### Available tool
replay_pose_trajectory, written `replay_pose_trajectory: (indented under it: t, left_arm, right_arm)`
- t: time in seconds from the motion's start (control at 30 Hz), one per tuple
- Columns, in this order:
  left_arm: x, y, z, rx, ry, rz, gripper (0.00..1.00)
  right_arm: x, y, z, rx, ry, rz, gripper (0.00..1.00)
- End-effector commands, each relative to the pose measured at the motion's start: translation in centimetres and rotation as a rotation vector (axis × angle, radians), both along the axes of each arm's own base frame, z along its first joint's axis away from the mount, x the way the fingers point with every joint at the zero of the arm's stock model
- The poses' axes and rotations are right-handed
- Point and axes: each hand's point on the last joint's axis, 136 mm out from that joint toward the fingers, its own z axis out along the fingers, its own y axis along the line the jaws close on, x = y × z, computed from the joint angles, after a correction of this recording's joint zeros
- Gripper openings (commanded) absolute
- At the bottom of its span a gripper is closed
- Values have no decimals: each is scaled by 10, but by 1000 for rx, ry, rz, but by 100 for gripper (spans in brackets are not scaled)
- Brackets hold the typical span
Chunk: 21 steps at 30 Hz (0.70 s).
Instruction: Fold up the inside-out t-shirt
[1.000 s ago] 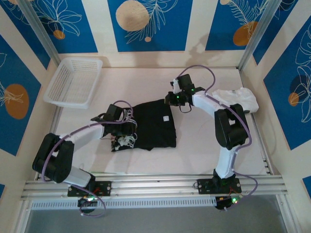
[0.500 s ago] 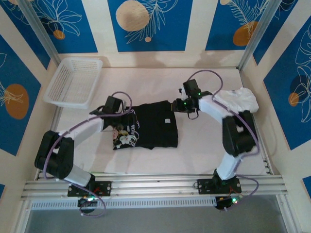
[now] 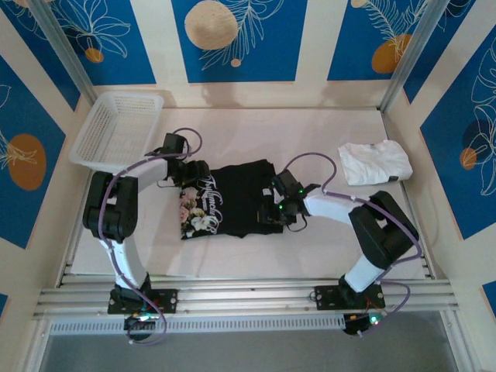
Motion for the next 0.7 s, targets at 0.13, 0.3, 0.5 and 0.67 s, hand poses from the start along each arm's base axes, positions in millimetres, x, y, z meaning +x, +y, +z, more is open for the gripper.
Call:
replay_pose_trajectory:
  t: [0.13, 0.3, 0.5, 0.67]
  left_arm:
    - [-99, 9, -24, -5, 95, -25, 75]
    - [-189, -40, -28, -93, 114, -150, 76]
    - [-198, -61, 50, -140, -121, -233, 81]
    - [-118, -32, 93, -92, -283, -97, 94]
  right_arm:
    - [79, -27, -2, -105, -66, -100, 50]
    - [143, 15, 18, -56, -154, 25, 50]
    - [165, 27, 68, -42, -312, 128, 54]
    - [154, -22, 49, -44, -212, -8, 65]
